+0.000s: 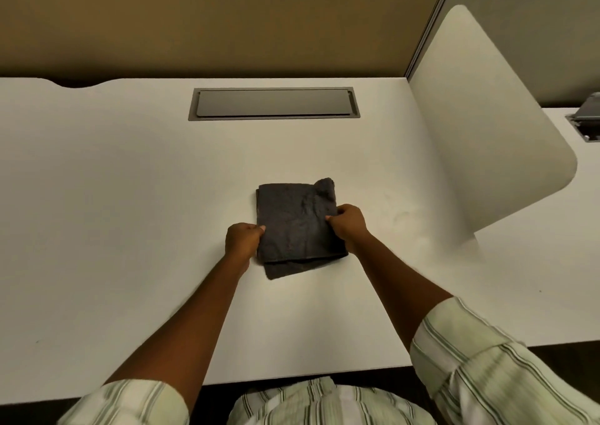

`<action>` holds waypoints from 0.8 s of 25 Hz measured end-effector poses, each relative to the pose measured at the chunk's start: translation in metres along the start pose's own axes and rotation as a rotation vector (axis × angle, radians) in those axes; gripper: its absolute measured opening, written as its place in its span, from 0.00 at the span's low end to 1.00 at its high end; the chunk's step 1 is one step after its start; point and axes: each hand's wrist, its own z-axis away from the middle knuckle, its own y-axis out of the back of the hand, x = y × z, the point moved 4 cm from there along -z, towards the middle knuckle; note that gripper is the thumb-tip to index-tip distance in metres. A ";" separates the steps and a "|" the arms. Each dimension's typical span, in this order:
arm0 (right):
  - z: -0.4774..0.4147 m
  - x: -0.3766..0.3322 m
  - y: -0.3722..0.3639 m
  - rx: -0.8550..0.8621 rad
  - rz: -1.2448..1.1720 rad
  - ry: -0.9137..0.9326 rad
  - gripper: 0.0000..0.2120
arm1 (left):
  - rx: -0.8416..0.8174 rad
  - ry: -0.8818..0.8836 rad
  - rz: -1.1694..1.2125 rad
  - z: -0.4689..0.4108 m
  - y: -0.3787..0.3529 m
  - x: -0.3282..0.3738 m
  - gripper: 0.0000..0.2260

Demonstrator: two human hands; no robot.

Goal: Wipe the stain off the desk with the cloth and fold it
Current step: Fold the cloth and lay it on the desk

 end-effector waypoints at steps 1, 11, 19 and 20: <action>-0.001 -0.003 -0.001 0.010 -0.080 -0.007 0.11 | 0.010 0.009 0.025 -0.002 -0.001 0.003 0.08; -0.005 0.008 0.008 0.050 0.240 0.061 0.17 | 0.070 -0.131 -0.145 -0.008 -0.012 0.010 0.12; 0.007 0.016 0.010 0.026 0.264 0.119 0.17 | 0.165 -0.057 0.004 0.005 -0.017 0.004 0.07; 0.008 0.015 0.012 0.050 0.197 0.159 0.15 | 0.160 -0.068 0.061 0.006 -0.018 0.005 0.09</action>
